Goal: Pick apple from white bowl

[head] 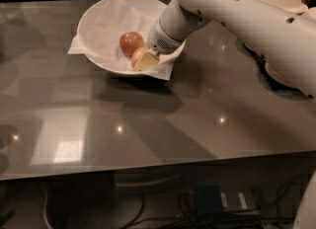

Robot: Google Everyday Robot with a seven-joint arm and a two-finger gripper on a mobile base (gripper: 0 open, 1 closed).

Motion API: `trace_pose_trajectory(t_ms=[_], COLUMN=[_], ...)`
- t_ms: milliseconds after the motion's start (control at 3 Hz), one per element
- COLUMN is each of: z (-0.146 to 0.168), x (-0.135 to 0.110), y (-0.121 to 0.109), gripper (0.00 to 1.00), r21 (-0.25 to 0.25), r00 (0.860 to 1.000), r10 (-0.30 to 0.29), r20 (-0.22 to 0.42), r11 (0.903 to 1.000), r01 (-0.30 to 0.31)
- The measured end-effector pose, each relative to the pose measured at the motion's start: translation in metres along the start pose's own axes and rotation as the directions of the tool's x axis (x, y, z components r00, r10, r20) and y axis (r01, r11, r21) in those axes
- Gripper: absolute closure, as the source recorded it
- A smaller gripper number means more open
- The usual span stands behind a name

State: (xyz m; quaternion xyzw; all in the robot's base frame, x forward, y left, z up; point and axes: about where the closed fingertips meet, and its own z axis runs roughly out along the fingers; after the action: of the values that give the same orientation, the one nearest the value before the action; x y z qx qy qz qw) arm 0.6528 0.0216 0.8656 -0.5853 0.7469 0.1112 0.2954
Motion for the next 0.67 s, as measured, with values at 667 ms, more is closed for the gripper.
trace_pose_trajectory(t_ms=[667], z=[0.0002], x=[-0.0058], y=[-0.0007], gripper=[0.78], r21=[-0.001], r00=[1.000], r10=[-0.022], r20=[-0.005], r11=[0.9997], r01=[0.022])
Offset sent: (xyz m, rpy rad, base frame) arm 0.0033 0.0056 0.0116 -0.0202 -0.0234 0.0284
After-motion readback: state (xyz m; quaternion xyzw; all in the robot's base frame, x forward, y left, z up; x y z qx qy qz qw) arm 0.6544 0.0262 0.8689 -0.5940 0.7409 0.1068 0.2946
